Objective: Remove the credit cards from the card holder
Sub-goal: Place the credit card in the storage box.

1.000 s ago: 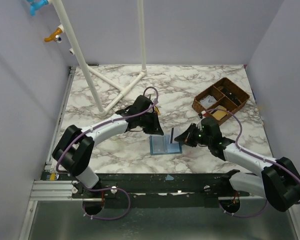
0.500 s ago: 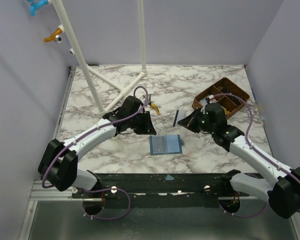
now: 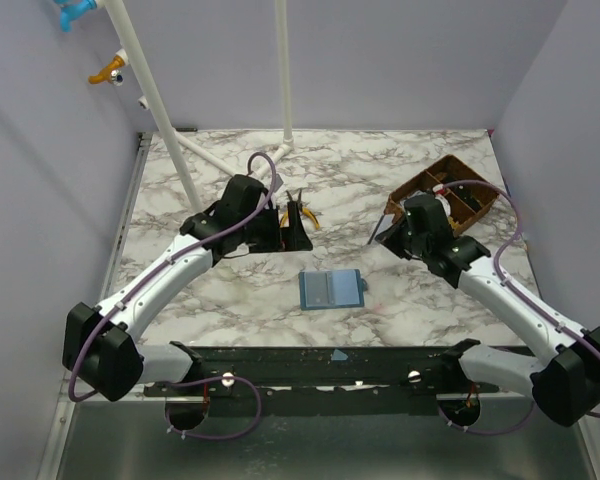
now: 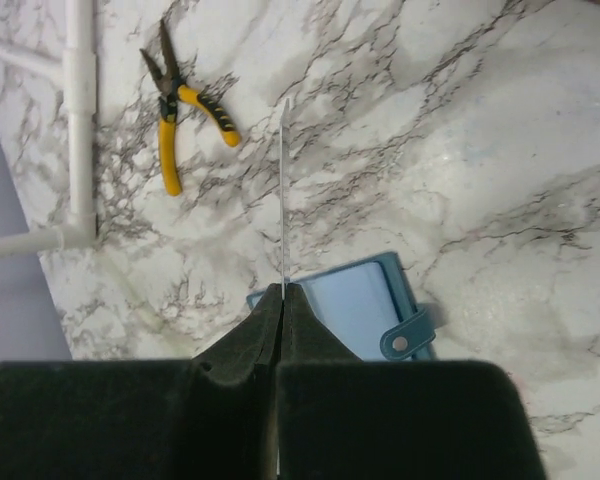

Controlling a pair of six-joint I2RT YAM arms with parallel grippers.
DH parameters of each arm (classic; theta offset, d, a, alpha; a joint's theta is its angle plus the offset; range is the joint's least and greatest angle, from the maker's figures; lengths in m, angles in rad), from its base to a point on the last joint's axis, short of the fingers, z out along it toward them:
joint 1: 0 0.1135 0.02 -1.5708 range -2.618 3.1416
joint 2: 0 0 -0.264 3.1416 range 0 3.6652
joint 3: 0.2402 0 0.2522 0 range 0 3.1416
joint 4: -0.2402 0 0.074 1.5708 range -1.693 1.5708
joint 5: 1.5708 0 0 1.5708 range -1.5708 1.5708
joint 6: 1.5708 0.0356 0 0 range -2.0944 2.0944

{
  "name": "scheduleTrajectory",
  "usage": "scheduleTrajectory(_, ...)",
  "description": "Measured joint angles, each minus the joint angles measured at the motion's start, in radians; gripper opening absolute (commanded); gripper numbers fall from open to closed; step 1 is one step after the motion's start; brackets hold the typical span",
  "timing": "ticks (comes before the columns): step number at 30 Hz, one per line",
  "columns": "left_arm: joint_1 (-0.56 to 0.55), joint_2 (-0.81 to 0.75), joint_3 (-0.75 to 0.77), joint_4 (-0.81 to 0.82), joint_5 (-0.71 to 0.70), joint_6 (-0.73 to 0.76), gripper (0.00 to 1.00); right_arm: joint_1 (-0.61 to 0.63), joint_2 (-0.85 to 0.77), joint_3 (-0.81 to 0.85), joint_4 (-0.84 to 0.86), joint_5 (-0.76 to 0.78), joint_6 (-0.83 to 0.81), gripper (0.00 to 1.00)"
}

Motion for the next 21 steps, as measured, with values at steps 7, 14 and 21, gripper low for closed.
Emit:
scheduleTrajectory(7,0.051,0.0,0.09,-0.128,-0.028,0.032,0.98,-0.041,0.103,0.166,-0.139,0.075,0.031,0.0)
scheduleTrajectory(14,0.089,0.02,0.227,-0.22,-0.058,0.098,0.99,-0.25,0.291,0.364,-0.197,0.074,0.011,0.01)
scheduleTrajectory(21,0.104,0.121,0.297,-0.267,-0.055,0.114,0.98,-0.352,0.522,0.585,-0.242,0.071,-0.042,0.01)
